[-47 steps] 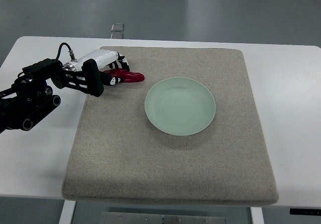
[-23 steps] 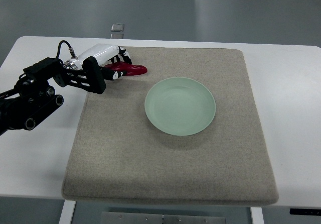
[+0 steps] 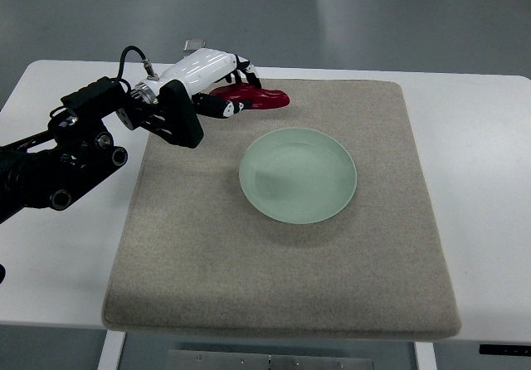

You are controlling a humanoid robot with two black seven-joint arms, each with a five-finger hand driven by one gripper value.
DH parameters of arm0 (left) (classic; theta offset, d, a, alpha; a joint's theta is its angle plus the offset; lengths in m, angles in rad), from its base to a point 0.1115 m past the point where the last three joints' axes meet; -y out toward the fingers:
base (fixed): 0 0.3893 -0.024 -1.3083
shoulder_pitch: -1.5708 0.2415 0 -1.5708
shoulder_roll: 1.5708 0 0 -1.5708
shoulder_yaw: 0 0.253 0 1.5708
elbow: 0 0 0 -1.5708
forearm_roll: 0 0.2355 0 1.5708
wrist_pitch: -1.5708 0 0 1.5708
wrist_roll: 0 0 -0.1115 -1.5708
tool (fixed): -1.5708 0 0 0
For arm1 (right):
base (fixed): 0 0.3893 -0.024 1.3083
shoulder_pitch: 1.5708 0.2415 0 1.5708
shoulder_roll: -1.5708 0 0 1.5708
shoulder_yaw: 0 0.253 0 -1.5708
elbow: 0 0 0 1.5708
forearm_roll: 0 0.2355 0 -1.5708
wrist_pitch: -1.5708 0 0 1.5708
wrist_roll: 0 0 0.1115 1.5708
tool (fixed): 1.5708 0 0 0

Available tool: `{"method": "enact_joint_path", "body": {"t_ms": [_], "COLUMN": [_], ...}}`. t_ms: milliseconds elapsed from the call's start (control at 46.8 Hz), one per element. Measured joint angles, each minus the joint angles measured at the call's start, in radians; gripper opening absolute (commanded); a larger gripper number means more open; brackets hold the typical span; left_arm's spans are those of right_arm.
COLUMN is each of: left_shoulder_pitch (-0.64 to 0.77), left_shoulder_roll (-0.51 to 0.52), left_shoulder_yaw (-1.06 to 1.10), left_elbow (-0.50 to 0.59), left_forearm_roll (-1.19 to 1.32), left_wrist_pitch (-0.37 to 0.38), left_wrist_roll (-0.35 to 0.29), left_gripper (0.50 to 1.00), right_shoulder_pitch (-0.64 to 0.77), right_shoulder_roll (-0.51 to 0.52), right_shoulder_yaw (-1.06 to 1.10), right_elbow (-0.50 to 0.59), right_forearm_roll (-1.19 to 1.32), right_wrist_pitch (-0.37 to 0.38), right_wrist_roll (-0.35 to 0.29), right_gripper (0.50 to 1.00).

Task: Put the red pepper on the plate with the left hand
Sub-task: 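Lift the pepper and carry it with the left hand over the plate, then open the left hand to release the pepper onto the plate, withdraw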

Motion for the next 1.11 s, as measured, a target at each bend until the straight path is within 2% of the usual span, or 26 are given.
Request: {"method": "enact_joint_path", "body": {"t_ms": [342, 1110], "left_shoulder_pitch": [-0.015, -0.013], "left_shoulder_roll": [-0.018, -0.030], "left_shoulder_yaw": [0.124, 0.216], "left_elbow": [-0.142, -0.119], "left_forearm_roll": [0.011, 0.017], "left_wrist_pitch": [-0.019, -0.008], "left_wrist_roll": [-0.005, -0.007], "left_gripper": [0.500, 0.500], "right_shoulder_pitch": [0.000, 0.000], "right_shoulder_roll": [0.000, 0.000], "right_shoulder_yaw": [0.000, 0.000], "right_elbow": [0.000, 0.000], "right_forearm_roll": [0.000, 0.000], "right_wrist_pitch": [0.000, 0.000], "right_wrist_roll": [0.000, 0.000], "right_gripper": [0.928, 0.928]}}
